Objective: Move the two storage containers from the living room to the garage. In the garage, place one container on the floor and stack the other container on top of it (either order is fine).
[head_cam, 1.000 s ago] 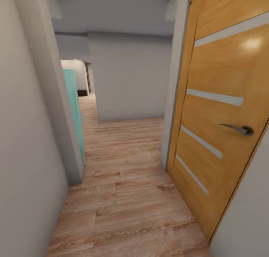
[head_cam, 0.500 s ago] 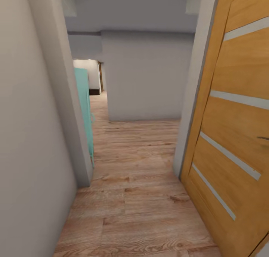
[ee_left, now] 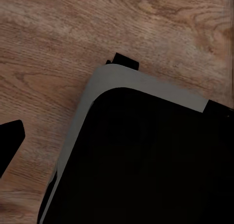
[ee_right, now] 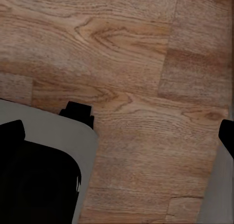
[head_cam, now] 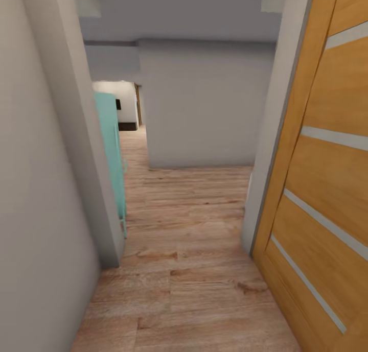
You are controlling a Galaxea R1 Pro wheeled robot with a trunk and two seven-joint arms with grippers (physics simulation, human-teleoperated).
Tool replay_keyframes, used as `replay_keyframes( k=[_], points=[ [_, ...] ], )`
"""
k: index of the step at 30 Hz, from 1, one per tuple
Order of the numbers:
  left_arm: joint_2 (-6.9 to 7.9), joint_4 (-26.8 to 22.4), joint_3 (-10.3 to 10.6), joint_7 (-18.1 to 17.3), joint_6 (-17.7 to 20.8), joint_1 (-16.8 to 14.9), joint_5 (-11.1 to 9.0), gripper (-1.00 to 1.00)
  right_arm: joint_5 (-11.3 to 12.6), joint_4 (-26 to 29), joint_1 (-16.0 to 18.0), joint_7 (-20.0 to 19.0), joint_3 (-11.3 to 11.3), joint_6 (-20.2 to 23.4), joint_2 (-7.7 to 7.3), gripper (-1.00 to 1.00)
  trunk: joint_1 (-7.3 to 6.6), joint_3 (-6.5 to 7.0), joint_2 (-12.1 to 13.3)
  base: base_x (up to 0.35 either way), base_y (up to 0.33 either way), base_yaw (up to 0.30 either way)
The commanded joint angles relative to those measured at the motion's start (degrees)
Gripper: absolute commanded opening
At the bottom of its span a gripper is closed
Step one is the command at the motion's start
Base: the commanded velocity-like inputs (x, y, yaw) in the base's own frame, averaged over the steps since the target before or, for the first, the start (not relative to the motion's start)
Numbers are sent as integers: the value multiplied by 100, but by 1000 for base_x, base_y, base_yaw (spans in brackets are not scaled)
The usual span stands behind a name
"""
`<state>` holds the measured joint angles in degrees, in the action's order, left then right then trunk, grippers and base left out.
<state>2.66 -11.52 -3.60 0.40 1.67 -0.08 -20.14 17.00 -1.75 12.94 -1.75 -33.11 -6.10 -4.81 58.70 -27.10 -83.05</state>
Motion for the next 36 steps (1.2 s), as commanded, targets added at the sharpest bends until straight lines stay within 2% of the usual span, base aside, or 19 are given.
replay_keyframes(
  k=[1, 36],
  points=[
    [-3, -8, -35, 4, 18, -1, 1, 100, 59, -18, 7, -18, -49, -36, 2, 100, 3, -6, -3, 326, 0, 0],
    [6, 0, -35, 4, 26, -1, -8, 100, 58, -18, 7, -18, -54, -41, -1, 100, 3, -6, -3, 326, 0, 0]
  ],
)
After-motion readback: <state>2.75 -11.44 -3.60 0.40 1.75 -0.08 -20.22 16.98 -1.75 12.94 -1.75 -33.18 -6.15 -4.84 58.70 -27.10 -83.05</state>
